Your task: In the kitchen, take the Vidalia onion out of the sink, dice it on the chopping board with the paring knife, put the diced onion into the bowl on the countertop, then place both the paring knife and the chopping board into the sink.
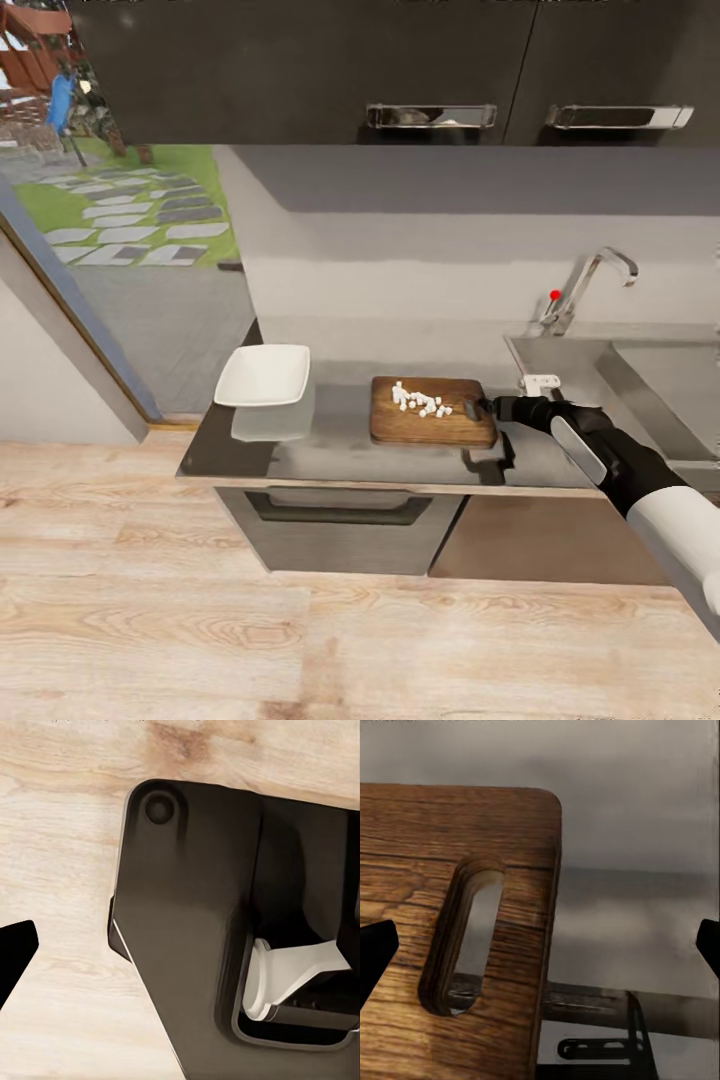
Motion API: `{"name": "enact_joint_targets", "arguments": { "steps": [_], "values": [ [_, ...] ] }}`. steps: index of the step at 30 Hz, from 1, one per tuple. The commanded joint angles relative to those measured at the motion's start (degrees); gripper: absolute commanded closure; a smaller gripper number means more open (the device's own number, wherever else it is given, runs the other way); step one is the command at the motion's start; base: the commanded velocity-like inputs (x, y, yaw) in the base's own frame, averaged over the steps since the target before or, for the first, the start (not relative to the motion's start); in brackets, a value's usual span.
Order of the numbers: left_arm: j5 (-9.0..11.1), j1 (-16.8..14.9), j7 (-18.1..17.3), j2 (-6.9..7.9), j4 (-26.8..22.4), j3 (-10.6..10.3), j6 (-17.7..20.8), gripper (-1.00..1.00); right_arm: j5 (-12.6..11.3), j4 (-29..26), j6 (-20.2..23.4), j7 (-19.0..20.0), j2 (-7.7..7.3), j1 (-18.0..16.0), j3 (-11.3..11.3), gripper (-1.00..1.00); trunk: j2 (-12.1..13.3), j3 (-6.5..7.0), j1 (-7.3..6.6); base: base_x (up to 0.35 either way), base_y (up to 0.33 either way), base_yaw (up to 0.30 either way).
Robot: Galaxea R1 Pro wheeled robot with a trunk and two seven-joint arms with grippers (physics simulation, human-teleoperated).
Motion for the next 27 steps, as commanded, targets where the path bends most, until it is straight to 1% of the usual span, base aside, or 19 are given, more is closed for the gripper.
{"name": "enact_joint_targets", "arguments": {
  "steps": [1, 5, 14, 27],
  "values": [
    [0.5, 0.0, -0.5, -0.06, -0.1, 0.2, 0.0, -1.0, -0.1, 0.0, 0.2, 0.0, -0.05, -0.1, 0.2, -1.0, -0.1, -0.04, 0.04, -0.002, -0.002, -0.158],
    [0.5, 0.0, -0.5, -0.06, -0.1, 0.2, 0.0, -1.0, -0.1, 0.0, 0.2, 0.0, -0.01, -0.1, 0.2, -1.0, -0.1, 0.09, 0.04, 0.024, -0.03, -0.104],
    [0.5, 0.0, -0.5, -0.06, -0.1, 0.2, 0.0, -1.0, -0.1, 0.0, 0.2, 0.0, 0.0, -0.1, 0.2, -1.0, -0.1, 0.13, 0.04, 0.114, -0.123, -0.013],
    [0.5, 0.0, -0.5, -0.06, -0.1, 0.2, 0.0, -1.0, -0.3, 0.0, 0.2, 0.1, 0.01, -0.1, 0.3, -1.0, -0.1, 0.13, 0.04, 0.009, -0.01, 0.0]
  ]
}}
